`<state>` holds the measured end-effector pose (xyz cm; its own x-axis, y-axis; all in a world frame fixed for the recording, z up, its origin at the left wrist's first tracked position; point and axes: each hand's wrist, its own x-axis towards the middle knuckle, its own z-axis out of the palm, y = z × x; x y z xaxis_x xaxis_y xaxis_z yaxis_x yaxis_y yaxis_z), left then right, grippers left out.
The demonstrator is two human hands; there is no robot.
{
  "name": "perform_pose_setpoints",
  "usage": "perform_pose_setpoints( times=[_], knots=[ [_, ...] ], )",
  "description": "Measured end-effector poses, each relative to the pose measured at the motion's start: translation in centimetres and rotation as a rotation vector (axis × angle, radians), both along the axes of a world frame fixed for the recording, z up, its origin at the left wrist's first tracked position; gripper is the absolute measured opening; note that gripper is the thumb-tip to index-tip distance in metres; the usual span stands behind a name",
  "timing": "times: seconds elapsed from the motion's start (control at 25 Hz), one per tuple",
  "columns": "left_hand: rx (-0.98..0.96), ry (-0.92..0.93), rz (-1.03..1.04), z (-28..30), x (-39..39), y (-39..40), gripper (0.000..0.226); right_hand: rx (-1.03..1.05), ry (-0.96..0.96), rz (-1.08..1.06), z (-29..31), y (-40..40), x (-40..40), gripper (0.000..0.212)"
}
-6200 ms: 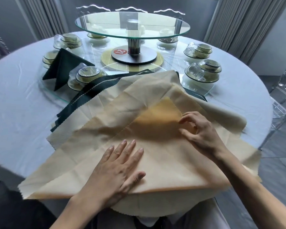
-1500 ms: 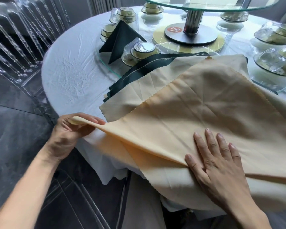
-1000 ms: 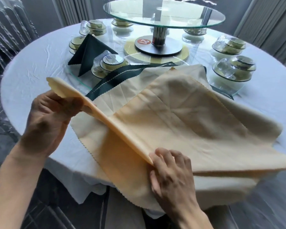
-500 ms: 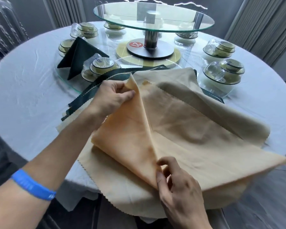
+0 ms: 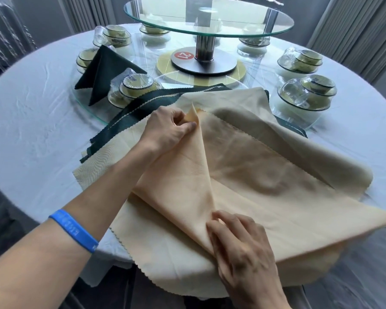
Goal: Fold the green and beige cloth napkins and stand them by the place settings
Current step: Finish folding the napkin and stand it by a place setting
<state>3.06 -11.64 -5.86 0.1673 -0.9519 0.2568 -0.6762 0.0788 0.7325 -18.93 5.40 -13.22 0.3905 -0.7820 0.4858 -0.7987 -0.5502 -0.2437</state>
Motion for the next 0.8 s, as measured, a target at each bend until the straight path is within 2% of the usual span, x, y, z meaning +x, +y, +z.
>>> perform_pose_setpoints(
  times=[0.16,0.44,0.6,0.72,0.8],
  knots=[
    [-0.056,0.005,0.0,0.3,-0.5,-0.2,0.025,-0.015,-0.01,0.008,-0.4,-0.2,0.1,0.031],
    [-0.034,-0.035,0.01,0.1,-0.7,-0.6,0.021,0.133,0.303,-0.098,-1.2,-0.2,0.1,0.061],
    [-0.181,-0.333,0.14,-0.2,-1.6,4.5,0.032,0.143,0.328,-0.116,-1.3,-0.1,0.1,0.062],
    [-0.264,-0.419,-0.117,-2.9,-3.5,13.3,0.018,0.119,0.305,-0.127,-1.3,0.0,0.3,0.057],
    [-0.256,-0.447,-0.313,-5.7,-4.5,18.6,0.019,0.109,0.314,-0.119,-1.3,0.0,0.4,0.059]
  ],
)
